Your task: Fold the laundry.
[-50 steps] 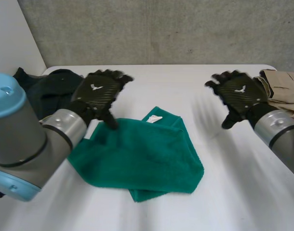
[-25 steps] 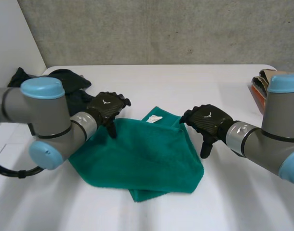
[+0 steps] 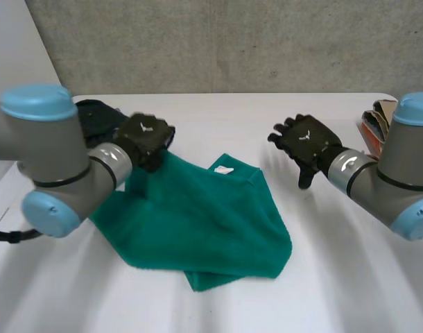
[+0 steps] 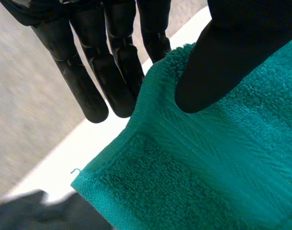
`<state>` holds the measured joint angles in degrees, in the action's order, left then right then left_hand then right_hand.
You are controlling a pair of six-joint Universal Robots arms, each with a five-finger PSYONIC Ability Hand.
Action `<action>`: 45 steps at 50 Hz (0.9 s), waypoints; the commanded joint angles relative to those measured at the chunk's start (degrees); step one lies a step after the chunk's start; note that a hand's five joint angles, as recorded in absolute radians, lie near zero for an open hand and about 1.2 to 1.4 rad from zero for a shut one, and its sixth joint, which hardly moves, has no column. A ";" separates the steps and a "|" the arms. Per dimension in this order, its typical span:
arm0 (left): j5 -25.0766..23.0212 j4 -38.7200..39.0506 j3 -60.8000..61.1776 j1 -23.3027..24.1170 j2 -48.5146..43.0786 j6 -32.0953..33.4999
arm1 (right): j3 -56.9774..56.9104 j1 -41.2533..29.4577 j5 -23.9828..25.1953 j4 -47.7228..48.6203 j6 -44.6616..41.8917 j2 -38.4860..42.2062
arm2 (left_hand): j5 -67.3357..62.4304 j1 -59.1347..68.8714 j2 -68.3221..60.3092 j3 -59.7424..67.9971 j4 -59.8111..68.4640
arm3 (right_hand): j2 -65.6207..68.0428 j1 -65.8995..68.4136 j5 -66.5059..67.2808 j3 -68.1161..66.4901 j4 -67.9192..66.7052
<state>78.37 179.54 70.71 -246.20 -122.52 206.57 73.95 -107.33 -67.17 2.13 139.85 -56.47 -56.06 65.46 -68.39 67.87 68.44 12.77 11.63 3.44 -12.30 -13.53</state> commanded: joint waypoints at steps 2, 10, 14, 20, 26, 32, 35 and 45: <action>0.82 0.03 7.42 3.18 15.37 8.58 | -8.55 0.63 12.48 1.38 -6.96 6.28 | -13.94 14.54 -11.61 12.13 11.56 | -2.77 -1.63 -3.44 2.30 3.53; 1.09 0.20 11.73 4.59 26.18 13.85 | -12.42 0.28 21.55 -6.16 -5.12 11.73 | -13.94 14.54 -11.61 12.13 11.56 | -2.77 -1.63 -3.44 2.30 3.53; 1.00 0.38 11.73 4.59 29.26 14.21 | -12.34 -2.61 22.08 -12.91 -3.80 13.31 | -13.94 14.54 -11.61 12.13 11.56 | -2.77 -1.63 -3.44 2.30 3.53; 0.83 1.60 11.03 4.33 30.86 14.12 | -13.22 -4.64 22.25 -22.34 -1.70 14.20 | -13.94 14.54 -11.61 12.13 11.56 | -2.77 -1.63 -3.44 2.30 3.53; 0.82 4.24 9.63 3.97 29.54 14.21 | -13.83 -4.73 23.83 -25.25 4.72 14.55 | -13.94 14.54 -11.61 12.13 11.56 | 40.03 41.17 39.36 -40.49 -39.26; 1.09 7.84 4.18 3.62 24.10 14.21 | -21.56 -4.73 21.04 -19.64 7.09 15.78 | -13.94 14.54 -11.61 12.13 11.56 | 67.23 68.37 66.56 -67.70 -66.47; 2.22 11.09 -1.69 3.27 20.58 14.03 | -24.38 -4.82 12.26 -12.09 11.22 14.12 | -13.94 14.54 -11.61 12.13 11.56 | 67.23 68.37 66.56 -67.70 -66.47; 7.77 26.29 -8.22 2.74 18.20 13.42 | -12.80 -2.98 -8.24 24.84 26.00 -4.86 | -13.94 14.54 -11.61 12.13 11.56 | 67.23 68.37 66.56 -67.70 -66.47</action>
<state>83.52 195.04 64.74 -243.45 -103.75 220.42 51.62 -111.57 -67.71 8.87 159.66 -49.45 -56.06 65.46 -68.65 68.24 68.75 67.52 56.32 56.39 -67.83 -68.02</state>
